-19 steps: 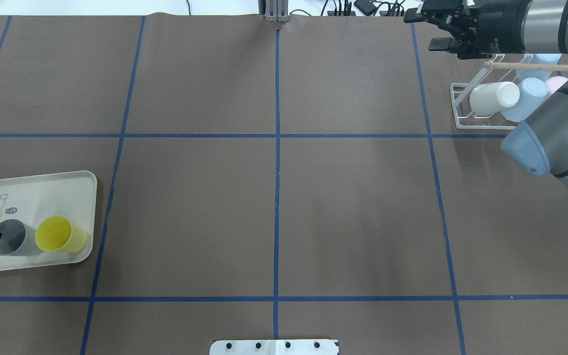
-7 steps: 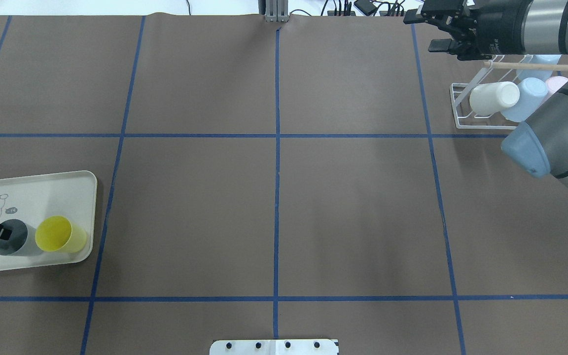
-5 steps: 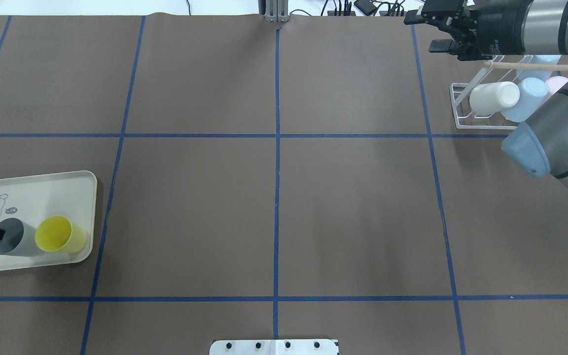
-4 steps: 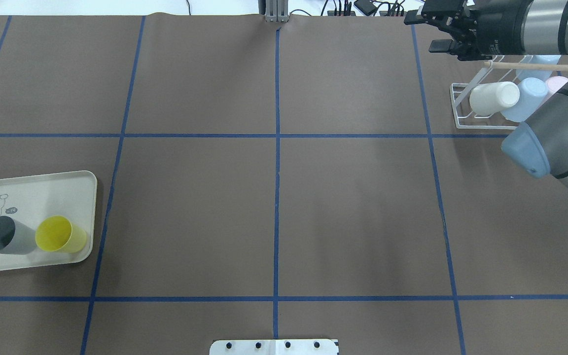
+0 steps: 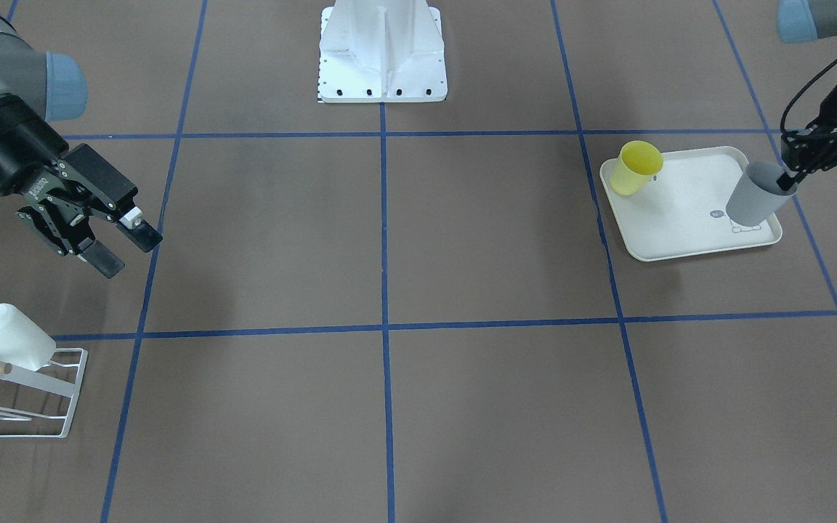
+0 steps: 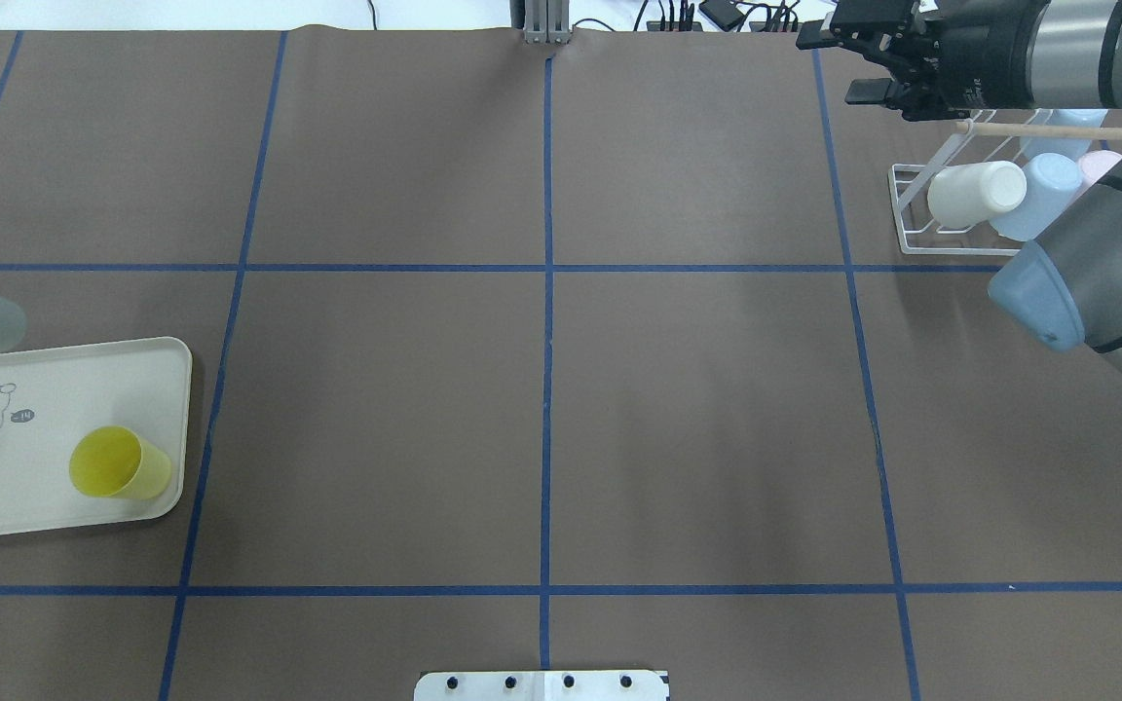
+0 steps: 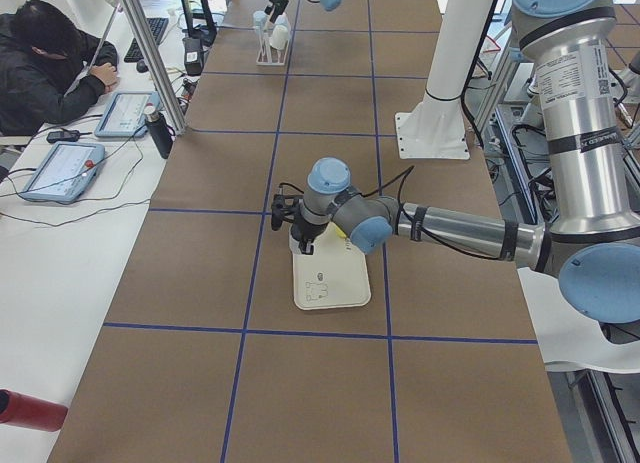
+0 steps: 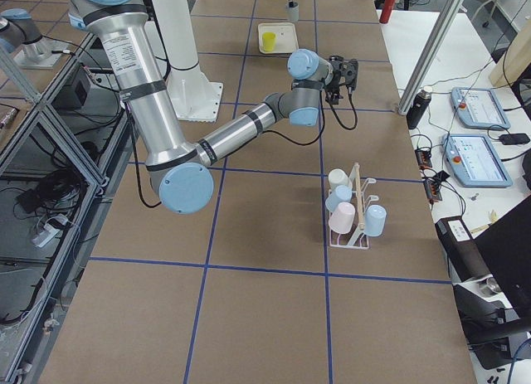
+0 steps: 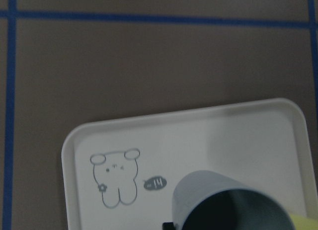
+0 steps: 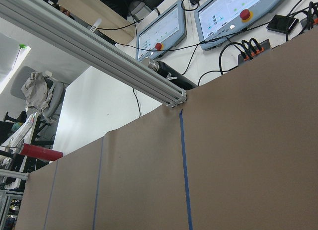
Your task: Transfer IKEA cup to right arm and place on rack
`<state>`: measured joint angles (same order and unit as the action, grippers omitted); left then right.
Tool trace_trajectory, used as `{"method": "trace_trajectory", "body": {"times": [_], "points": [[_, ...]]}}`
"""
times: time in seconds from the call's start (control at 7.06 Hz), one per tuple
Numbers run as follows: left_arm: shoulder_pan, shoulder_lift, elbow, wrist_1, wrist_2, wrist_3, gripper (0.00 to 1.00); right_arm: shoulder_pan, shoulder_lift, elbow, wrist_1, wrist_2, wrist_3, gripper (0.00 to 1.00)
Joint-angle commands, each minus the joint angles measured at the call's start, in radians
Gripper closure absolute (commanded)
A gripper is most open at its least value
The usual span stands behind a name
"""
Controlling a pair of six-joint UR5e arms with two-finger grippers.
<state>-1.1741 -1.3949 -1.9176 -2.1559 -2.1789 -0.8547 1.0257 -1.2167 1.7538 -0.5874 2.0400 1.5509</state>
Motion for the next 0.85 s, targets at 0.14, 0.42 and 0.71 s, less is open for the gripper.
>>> {"method": "trace_trajectory", "body": {"times": [0.14, 0.42, 0.71], "points": [[0.029, -0.256, -0.004, 0.001, 0.067, -0.452, 1.0, -0.009, 0.011, -0.002, 0.0, -0.003, 0.015, 0.0], [0.134, -0.425, 0.011, -0.005, 0.135, -0.823, 1.0, -0.053, 0.069, -0.003, 0.0, -0.049, 0.111, 0.0], [0.206, -0.496, 0.022, -0.199, 0.218, -1.121, 1.0, -0.11, 0.129, 0.004, 0.006, -0.135, 0.243, 0.0]]}}
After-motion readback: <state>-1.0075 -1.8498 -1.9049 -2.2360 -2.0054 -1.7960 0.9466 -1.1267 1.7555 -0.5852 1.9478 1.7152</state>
